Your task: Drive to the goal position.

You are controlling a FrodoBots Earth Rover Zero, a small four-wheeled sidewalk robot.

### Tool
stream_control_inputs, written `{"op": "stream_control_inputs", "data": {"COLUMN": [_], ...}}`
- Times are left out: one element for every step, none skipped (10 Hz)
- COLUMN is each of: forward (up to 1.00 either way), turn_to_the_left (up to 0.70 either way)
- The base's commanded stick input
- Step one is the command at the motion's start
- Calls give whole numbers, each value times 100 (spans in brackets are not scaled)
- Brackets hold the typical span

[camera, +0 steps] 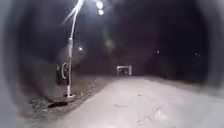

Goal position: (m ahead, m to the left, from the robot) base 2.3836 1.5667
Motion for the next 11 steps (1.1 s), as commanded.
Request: {"op": "stream_control_inputs", "data": {"forward": [70, 70, 70, 70, 70, 70, 70, 70, 70, 70, 70], "turn_to_the_left": [0, 0, 0, 0, 0, 0, 0, -11, -14, -14, -14]}}
